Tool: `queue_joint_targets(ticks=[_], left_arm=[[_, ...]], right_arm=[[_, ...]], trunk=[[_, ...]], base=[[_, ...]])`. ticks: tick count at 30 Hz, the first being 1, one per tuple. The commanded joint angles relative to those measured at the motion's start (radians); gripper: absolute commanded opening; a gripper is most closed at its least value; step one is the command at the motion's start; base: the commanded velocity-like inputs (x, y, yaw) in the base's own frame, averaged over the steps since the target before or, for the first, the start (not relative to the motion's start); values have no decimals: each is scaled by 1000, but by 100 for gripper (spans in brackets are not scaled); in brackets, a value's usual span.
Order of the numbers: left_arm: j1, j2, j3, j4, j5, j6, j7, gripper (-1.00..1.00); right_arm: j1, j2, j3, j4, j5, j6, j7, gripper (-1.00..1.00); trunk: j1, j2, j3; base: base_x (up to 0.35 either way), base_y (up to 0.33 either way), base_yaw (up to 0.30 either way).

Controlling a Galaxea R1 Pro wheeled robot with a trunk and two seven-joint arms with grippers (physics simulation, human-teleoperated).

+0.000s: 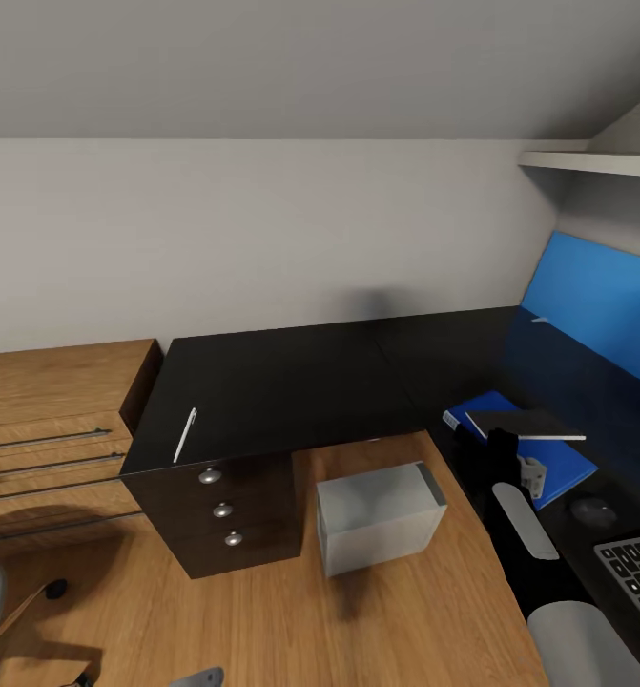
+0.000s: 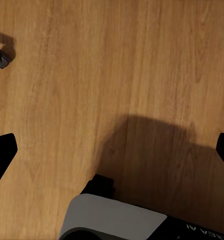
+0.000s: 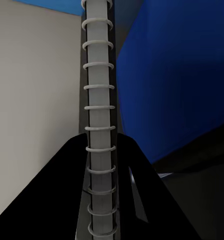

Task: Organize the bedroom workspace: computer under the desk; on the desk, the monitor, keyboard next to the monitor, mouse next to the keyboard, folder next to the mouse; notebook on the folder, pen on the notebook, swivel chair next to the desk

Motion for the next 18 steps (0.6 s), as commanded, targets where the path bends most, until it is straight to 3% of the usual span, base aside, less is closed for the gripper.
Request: queue_joint_targets(ticks=[1, 12, 18], left_arm=[[-1, 1, -4, -2, 4, 4, 8, 100], [-1, 1, -4, -2, 3, 4, 8, 100], [-1, 2, -5, -2, 3, 4, 7, 100]], right_arm=[[0, 0, 1, -1, -6, -4, 1, -100], [0, 0, 1, -1, -6, -3, 0, -100], [0, 0, 3, -1, -6, -3, 0, -100]], trunk=[[0, -1, -1], [0, -1, -1], [0, -1, -1]], base=[[0, -3, 0], [1, 0, 0], [131, 38, 0]])
